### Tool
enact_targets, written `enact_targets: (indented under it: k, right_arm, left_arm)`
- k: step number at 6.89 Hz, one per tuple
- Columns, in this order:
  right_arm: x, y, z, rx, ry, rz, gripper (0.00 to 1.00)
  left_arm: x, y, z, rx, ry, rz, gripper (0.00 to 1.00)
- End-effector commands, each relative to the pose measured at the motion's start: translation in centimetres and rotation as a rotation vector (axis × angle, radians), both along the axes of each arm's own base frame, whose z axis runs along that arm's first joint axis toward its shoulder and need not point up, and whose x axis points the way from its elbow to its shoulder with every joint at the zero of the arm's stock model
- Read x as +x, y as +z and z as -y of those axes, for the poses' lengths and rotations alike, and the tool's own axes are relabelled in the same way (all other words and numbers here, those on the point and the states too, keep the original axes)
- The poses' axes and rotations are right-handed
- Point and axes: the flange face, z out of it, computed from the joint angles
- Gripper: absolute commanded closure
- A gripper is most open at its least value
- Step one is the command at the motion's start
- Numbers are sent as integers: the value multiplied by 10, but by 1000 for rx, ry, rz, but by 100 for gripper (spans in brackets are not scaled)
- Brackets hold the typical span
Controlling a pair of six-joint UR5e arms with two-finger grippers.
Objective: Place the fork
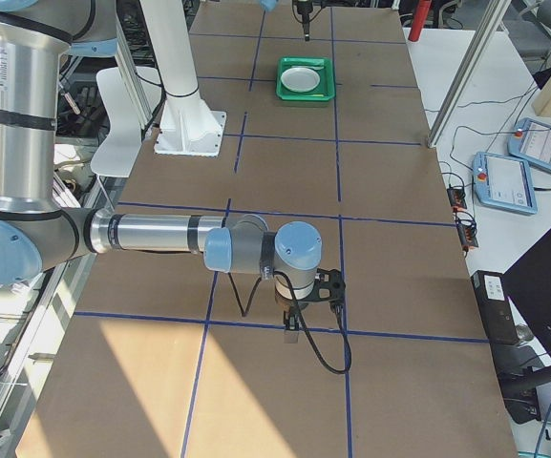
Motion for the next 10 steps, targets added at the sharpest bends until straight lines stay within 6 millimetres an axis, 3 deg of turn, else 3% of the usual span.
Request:
enact_targets:
  k: [1,2,3,5,10]
  right_arm:
    - [0,0,0,0,0,0,0]
    - [0,0,0,0,0,0,0]
    - [0,0,0,0,0,0,0]
    - [0,0,0,0,0,0,0]
    - [0,0,0,0,0,0,0]
  left_arm:
    - [-114,37,-7,65,64,143,0]
    - [-154,47,-11,33,87,184,0]
    - [-177,54,-16,30,103,198,0]
    - [-180,75,-29,-59,109,189,0]
    - [-175,69,-23,-37,122,141,0]
